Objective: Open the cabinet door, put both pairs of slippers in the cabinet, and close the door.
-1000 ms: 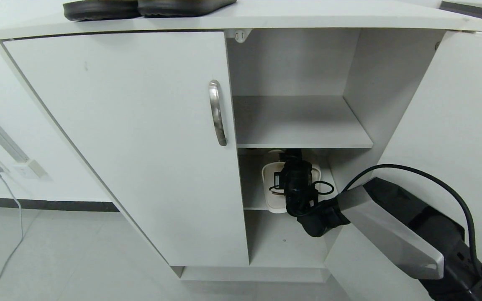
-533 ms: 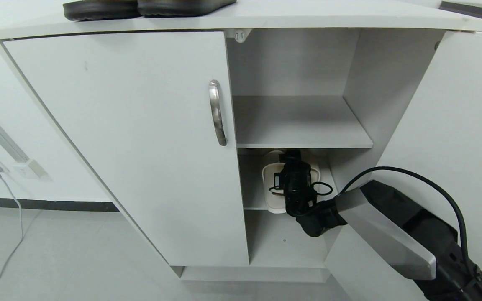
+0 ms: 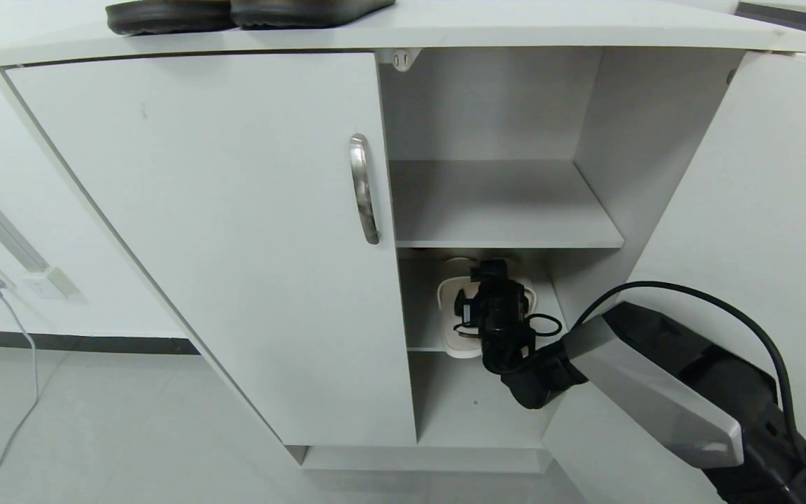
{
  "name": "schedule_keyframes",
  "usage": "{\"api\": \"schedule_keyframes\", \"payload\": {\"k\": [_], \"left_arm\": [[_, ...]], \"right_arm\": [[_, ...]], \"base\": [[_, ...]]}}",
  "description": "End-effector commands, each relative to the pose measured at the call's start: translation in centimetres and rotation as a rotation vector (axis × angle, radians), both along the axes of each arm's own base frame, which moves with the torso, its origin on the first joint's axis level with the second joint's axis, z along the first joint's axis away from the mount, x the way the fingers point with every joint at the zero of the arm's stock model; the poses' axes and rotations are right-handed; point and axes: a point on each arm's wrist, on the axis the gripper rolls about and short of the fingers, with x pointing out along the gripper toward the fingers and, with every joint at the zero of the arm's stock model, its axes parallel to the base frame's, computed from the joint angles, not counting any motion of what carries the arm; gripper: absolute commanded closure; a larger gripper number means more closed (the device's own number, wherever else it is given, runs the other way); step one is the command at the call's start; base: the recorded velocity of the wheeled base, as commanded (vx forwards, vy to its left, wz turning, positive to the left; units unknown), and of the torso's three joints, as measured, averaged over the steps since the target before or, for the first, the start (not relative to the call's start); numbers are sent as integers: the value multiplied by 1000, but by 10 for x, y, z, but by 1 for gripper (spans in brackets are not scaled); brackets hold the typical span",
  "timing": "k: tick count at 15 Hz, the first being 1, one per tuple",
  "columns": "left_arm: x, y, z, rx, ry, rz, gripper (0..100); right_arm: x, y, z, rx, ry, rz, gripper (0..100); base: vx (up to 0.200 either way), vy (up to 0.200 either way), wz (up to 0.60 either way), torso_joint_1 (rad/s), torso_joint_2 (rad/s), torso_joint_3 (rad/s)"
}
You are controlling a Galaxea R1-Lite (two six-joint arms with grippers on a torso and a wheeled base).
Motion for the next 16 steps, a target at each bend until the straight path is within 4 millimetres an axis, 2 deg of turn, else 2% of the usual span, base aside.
{"api": "schedule_keyframes", "payload": {"k": [1, 2, 3, 4, 7, 10, 12, 16], "left_arm": [[0, 0, 0, 1, 1, 0, 100], [0, 0, 0, 1, 1, 0, 100], [0, 0, 0, 1, 1, 2, 100], [0, 0, 0, 1, 1, 2, 100], [0, 0, 0, 2, 1, -1, 100], [0, 0, 0, 2, 1, -1, 100], [0, 0, 0, 1, 1, 0, 100], [0, 0, 0, -1, 2, -1, 100]], "right_arm": [[-23, -7, 24, 17, -26, 16, 0], [-30, -7, 26, 19, -29, 22, 0], [-49, -12, 32, 27, -39, 37, 0], [-58, -14, 33, 31, -45, 45, 0], [-112, -23, 33, 32, -43, 108, 0], [-152, -28, 31, 26, -31, 166, 0], [-166, -28, 26, 21, -25, 187, 0], [-168, -28, 25, 19, -23, 192, 0]], "base": [[0, 0, 0, 0, 0, 0], [0, 0, 0, 0, 0, 0], [0, 0, 0, 0, 0, 0], [0, 0, 0, 0, 0, 0], [0, 0, 0, 0, 0, 0], [0, 0, 0, 0, 0, 0], [0, 0, 0, 0, 0, 0], [0, 0, 0, 0, 0, 0]]}}
